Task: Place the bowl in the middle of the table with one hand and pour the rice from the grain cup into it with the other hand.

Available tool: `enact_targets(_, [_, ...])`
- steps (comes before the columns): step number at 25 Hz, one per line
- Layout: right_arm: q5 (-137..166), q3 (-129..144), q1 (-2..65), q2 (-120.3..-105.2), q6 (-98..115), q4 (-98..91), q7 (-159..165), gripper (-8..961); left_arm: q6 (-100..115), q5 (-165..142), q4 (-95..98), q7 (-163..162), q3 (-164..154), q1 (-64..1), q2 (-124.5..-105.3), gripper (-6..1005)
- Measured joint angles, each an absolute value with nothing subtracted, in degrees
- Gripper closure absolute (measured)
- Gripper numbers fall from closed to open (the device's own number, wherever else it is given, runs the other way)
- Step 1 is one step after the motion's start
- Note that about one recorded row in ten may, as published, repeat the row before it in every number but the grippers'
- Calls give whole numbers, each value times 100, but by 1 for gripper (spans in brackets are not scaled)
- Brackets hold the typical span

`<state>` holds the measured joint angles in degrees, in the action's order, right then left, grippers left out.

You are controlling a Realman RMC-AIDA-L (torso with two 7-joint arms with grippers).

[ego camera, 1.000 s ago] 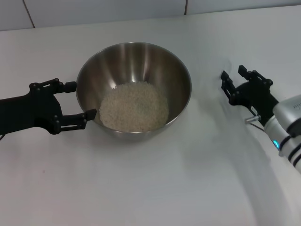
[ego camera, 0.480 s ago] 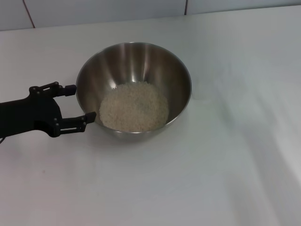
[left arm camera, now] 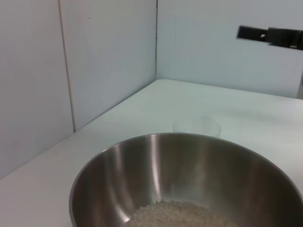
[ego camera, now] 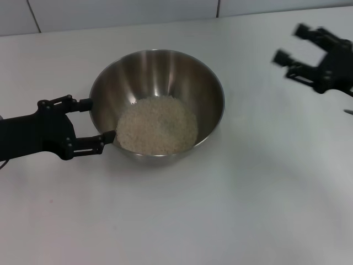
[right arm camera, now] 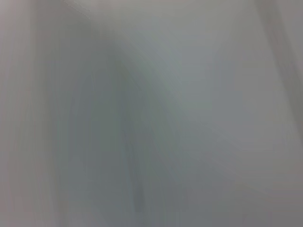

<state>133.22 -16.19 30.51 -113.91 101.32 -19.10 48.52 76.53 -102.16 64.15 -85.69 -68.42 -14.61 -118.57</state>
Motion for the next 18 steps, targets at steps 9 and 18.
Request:
enact_targets(9, [13279, 1403, 3633, -11932, 9993, -4829, 6738, 132, 7670, -10224, 6471, -8632, -6879, -1506, -11840, 137])
enact_targets(18, [13196, 2000, 3596, -11958, 9877, -5188, 7162, 132, 7672, -10246, 6455, -8637, -6924, -1582, -11848, 137])
